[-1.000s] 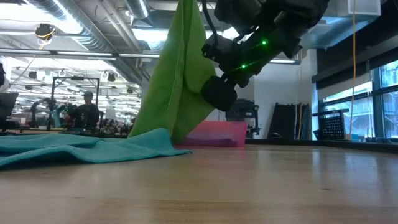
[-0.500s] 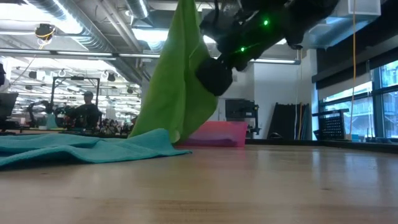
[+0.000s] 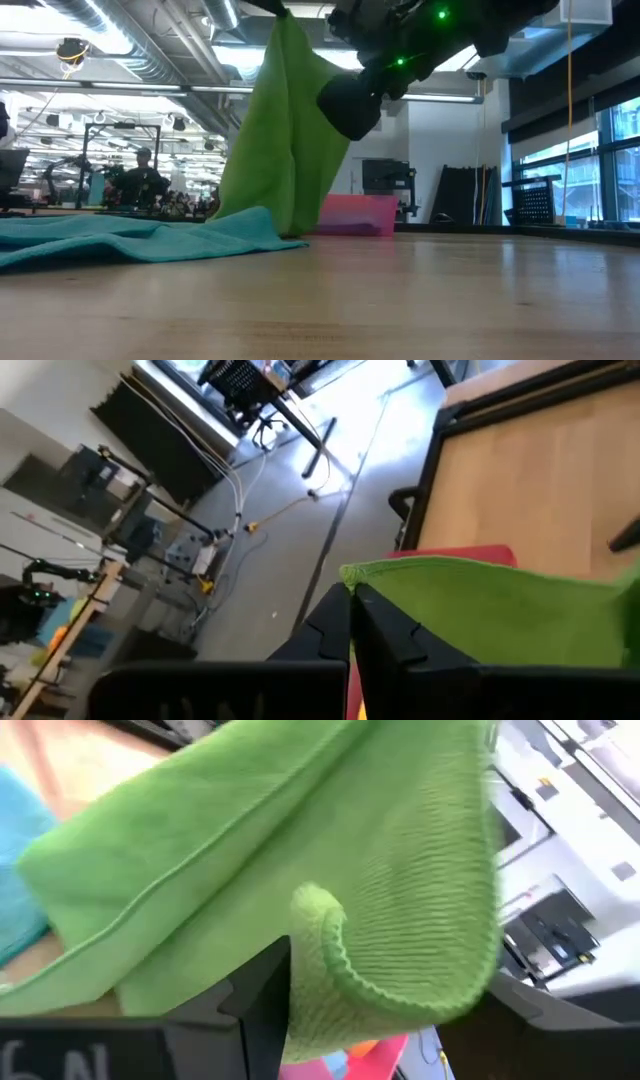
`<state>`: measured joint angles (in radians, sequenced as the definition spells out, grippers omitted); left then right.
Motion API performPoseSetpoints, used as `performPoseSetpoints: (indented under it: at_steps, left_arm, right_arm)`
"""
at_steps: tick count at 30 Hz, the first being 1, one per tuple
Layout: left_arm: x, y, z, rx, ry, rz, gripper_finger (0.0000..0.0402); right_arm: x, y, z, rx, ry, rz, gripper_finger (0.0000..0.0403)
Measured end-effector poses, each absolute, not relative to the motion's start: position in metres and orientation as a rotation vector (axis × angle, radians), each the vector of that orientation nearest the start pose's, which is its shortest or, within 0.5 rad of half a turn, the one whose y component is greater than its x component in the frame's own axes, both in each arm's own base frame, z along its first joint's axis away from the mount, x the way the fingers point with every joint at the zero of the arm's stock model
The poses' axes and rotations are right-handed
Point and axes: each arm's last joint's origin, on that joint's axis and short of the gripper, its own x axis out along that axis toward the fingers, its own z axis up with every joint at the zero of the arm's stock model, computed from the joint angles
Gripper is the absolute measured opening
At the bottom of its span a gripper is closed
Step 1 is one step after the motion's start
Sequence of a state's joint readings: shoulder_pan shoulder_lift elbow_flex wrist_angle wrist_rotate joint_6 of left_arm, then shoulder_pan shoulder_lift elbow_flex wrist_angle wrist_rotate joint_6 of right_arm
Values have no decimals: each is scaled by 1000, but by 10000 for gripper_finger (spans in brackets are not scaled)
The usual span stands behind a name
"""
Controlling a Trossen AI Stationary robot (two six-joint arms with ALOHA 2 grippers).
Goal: Roll microfiber towels into tight, uniform cylinder then place into a basket
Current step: Fold the green microfiber towel
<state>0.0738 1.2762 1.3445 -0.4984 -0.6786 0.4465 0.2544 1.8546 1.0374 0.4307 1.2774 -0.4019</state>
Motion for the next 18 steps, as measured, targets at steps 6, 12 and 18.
performPoseSetpoints:
  at_steps: [6,12,18]
  left_arm:
    - [261,38,390,536,631,630,0]
    - [260,37,388,523,642,631,0]
    - [260,37,388,524,647,629,0]
  right_arm:
    - [367,68,202,-618,469,-981,210]
    - [362,67,212,-565,431,-1098,210]
    - [360,67,205,-576,457,-1094,210]
